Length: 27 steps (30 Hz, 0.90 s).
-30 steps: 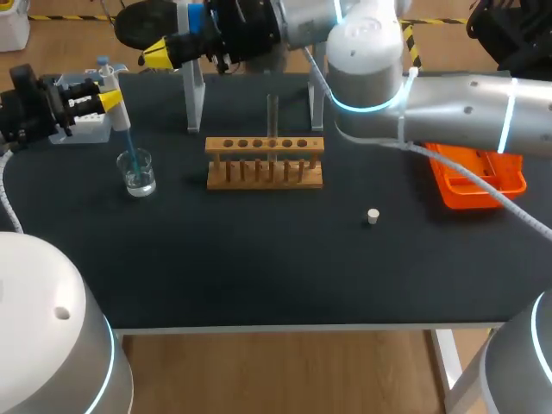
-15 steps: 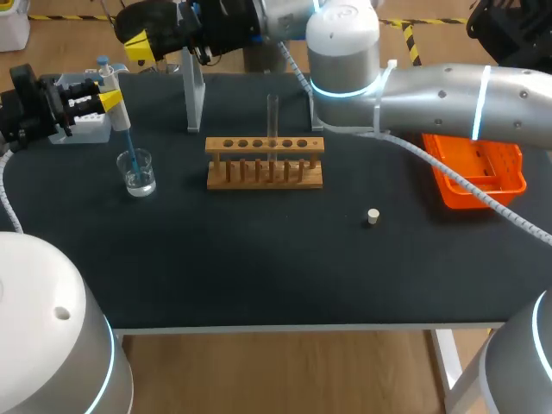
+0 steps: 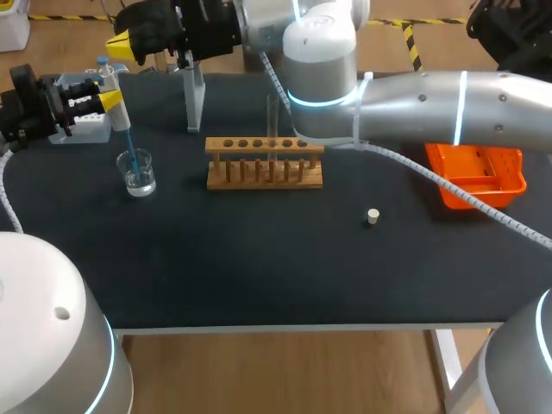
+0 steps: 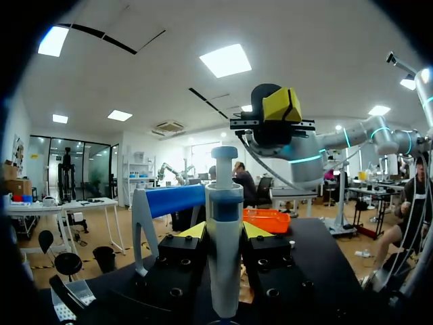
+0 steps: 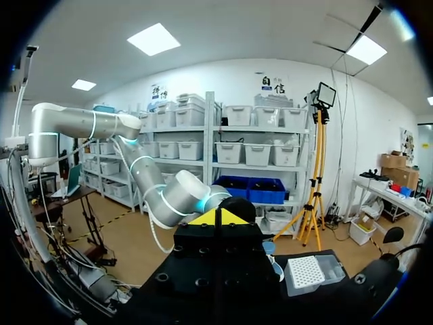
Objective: Invert the test tube, pick up the pipette, mount the tip to pipette, aspirate from beaker and dispense into the tube, eject the tip, return the pipette, and cap with the stopper.
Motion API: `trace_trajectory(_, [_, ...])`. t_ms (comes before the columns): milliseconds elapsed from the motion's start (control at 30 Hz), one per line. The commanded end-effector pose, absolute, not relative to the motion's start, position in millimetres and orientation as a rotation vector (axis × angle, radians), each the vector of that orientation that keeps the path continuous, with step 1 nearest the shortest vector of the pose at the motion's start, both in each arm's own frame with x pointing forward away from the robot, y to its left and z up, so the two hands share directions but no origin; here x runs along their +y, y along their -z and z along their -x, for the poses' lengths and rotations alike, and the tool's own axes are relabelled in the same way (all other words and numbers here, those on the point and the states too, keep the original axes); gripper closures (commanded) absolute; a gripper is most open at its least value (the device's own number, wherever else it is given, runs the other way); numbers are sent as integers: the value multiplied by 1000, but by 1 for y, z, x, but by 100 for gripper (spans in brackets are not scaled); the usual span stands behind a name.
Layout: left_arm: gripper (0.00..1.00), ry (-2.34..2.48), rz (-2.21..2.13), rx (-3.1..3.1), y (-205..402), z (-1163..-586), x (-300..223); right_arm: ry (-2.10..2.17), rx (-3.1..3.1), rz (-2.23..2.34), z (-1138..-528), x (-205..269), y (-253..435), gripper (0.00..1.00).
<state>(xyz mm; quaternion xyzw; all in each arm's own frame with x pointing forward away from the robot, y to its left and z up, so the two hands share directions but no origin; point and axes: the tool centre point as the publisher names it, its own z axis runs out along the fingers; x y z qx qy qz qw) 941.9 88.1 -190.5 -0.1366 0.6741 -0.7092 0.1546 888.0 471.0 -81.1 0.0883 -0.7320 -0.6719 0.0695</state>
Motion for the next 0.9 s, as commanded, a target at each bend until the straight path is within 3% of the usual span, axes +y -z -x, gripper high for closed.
trace_trajectory(33, [100, 2032, 391, 1933, 190, -942, 88, 2034, -2202, -252, -892, 478, 86, 100])
trace_trajectory(900, [100, 2032, 391, 1933, 190, -942, 88, 2046, -2216, -171, -907, 502, 104, 100])
